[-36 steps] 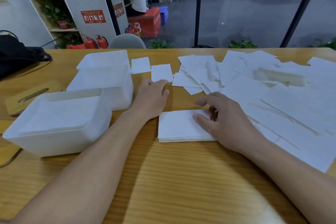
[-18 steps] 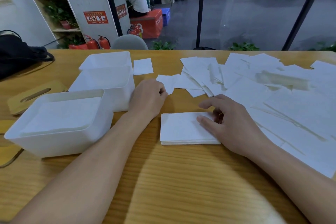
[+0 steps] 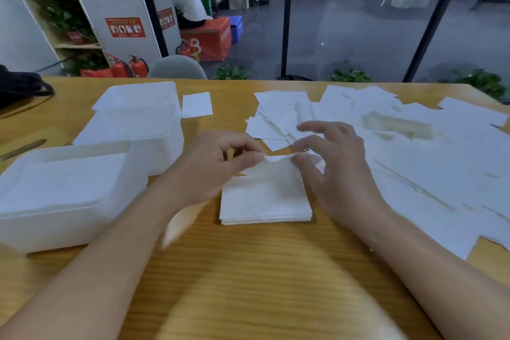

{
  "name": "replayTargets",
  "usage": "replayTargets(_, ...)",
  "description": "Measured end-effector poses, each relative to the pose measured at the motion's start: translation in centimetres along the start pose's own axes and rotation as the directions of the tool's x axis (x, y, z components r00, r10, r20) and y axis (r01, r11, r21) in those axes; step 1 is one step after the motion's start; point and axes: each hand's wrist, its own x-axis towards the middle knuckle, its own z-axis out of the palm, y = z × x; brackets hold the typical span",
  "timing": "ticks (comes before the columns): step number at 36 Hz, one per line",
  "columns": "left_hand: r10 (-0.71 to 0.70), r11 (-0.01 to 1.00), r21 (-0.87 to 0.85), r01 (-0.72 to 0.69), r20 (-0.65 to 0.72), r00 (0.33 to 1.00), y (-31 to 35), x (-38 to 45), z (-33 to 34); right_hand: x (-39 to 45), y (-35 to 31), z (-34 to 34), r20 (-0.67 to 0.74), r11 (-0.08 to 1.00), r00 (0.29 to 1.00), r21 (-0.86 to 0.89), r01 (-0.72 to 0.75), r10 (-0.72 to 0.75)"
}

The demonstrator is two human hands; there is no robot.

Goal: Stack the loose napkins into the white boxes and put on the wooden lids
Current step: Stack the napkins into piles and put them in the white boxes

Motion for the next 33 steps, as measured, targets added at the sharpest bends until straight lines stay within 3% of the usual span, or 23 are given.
replayTargets(7,-0.008,0.995,-0.098,0.010,0.017,1.000,0.3,-0.1,0.6,0.2,0.1,-0.5,-0.003,0.999,1.000,0.034,0.009,-0.008)
replayTargets(13,0.060,0.992,0.116,-0.042,-0.161,0.985,1.0,-0.4,1.9,0.1,-1.2,-0.9,0.020,0.994,0.999,0.104,0.023,-0.025)
replayTargets(19,0.021,0.990,-0.126,-0.061,-0.297,0.955,0.6,0.0,0.6,-0.2,-1.6,-1.5,0.063,0.900,0.985,0.399,-0.173,0.161)
replayTargets(23,-0.133,0.977,-0.187,0.102,-0.162,0.978,0.5,-0.1,-0.7,0.2,-1.4,-2.0,0.126,0.804,0.963,0.530,-0.269,0.239)
replayTargets(26,-0.234,0.953,-0.212,0.217,-0.057,0.971,0.7,-0.2,-1.2,0.0,-1.0,-2.0,0.253,0.825,0.934,0.446,-0.346,0.254)
replayTargets(30,-0.327,0.945,0.013,0.327,0.092,0.941,0.5,-0.5,-1.7,-0.5,-0.7,-1.8,0.351,0.880,0.905,0.314,-0.356,0.240)
replayTargets(33,-0.384,0.922,0.099,0.374,0.125,0.915,0.1,-0.5,-1.6,-0.6,-0.6,-1.8,0.403,0.907,0.887,0.246,-0.343,0.226)
